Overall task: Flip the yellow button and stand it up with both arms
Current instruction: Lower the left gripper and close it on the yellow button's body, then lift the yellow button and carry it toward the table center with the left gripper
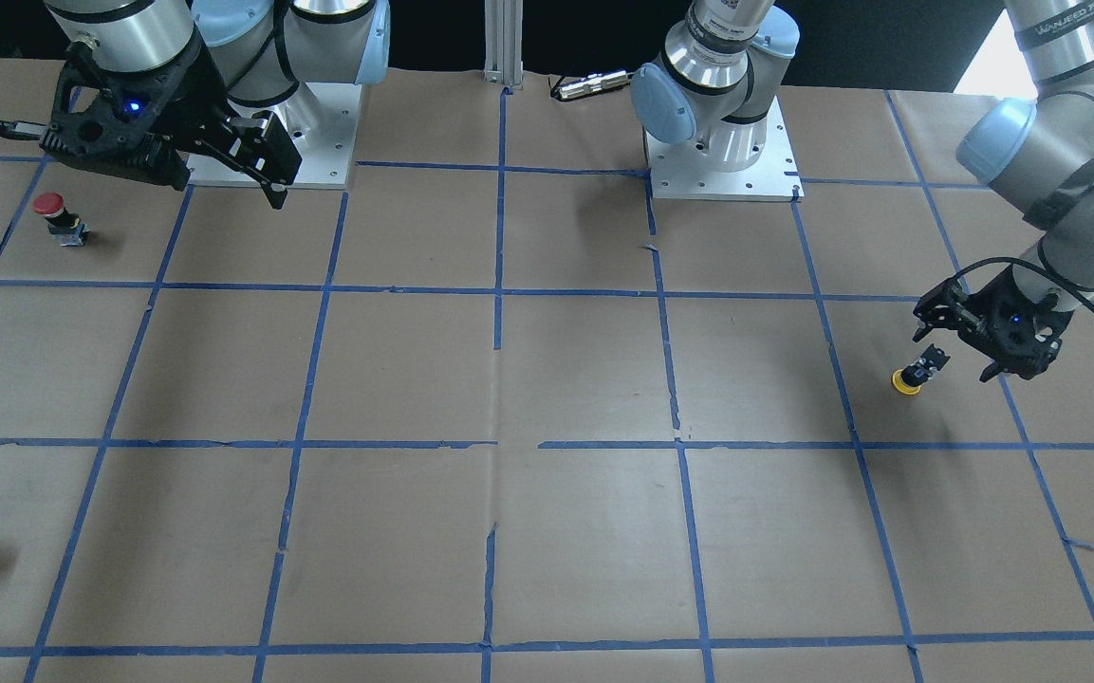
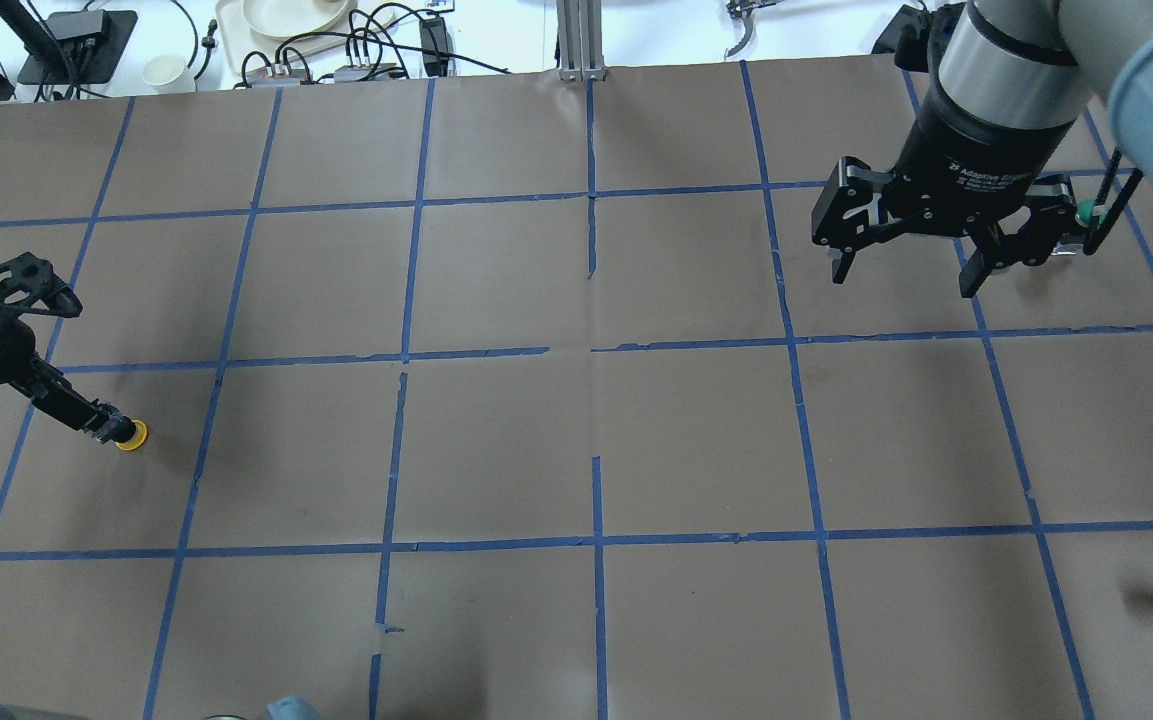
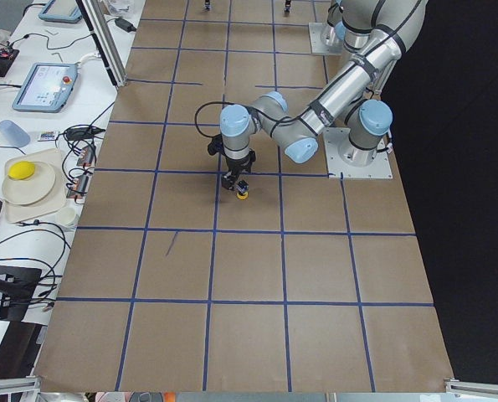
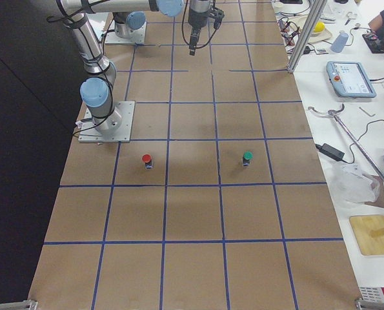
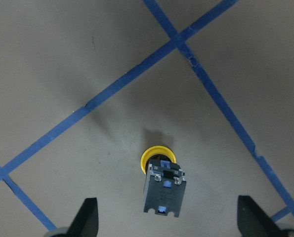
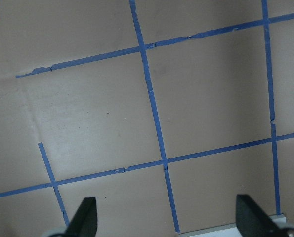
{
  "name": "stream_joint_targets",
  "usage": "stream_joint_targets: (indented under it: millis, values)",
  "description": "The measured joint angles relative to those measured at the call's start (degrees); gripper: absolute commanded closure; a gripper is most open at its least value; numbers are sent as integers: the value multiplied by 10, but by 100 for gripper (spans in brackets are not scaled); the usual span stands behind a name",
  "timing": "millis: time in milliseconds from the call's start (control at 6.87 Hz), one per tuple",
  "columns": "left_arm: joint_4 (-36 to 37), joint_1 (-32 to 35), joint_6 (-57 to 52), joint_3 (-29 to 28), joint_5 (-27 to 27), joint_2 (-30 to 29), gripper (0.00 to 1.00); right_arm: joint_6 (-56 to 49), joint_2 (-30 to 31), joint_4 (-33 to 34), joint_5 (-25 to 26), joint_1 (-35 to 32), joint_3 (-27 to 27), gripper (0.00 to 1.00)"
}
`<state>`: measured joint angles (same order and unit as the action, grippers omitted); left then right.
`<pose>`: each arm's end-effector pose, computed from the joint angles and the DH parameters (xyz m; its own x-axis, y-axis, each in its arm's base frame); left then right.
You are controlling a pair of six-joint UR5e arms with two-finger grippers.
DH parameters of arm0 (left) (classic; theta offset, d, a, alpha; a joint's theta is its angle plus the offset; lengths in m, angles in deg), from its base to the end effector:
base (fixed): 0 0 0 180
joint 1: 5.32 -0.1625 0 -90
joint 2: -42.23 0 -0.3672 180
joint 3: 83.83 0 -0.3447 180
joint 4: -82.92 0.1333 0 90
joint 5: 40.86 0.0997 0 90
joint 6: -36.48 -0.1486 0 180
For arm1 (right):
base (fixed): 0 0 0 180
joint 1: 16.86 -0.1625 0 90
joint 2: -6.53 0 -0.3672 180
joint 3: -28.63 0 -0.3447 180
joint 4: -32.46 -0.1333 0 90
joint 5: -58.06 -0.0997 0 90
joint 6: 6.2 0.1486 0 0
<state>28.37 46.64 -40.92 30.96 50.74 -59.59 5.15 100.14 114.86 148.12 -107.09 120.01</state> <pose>0.1747 -0.4329 0.1658 -0.7731 0.6342 0.0137 0.6343 0.7725 0.0317 0.1348 -0.4061 0.3851 -0.9812 0.1919 0.0194 0.1929 0.9769 0.0916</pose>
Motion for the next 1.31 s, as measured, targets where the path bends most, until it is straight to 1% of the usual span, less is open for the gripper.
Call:
stream_joint_targets:
  millis: [146, 291, 437, 583, 874, 1019, 1165, 1311]
  values:
    - [18, -3, -24, 11, -1, -6, 21, 0, 0, 0, 0, 0, 0, 0]
    - [26, -3, -38, 15, -2, -12, 53, 0, 1, -1, -1, 0, 0, 0]
    - [31, -4, -49, 17, -2, -17, 76, 0, 3, -1, 0, 0, 0, 0]
    - [34, -4, -62, 17, -2, -20, 80, 0, 3, -1, 0, 0, 0, 0]
    - [35, -2, -82, 14, -5, -16, 82, 0, 3, -2, 0, 0, 0, 0]
    - [28, 3, -79, 11, -17, -3, 82, 0, 4, -2, 0, 0, 0, 0]
    - [5, 13, -60, 8, -41, 18, 82, 0, 4, -2, 0, 0, 0, 0]
    - [-44, 34, -17, 4, -74, 49, 82, -1, 4, -2, 1, 0, 0, 0]
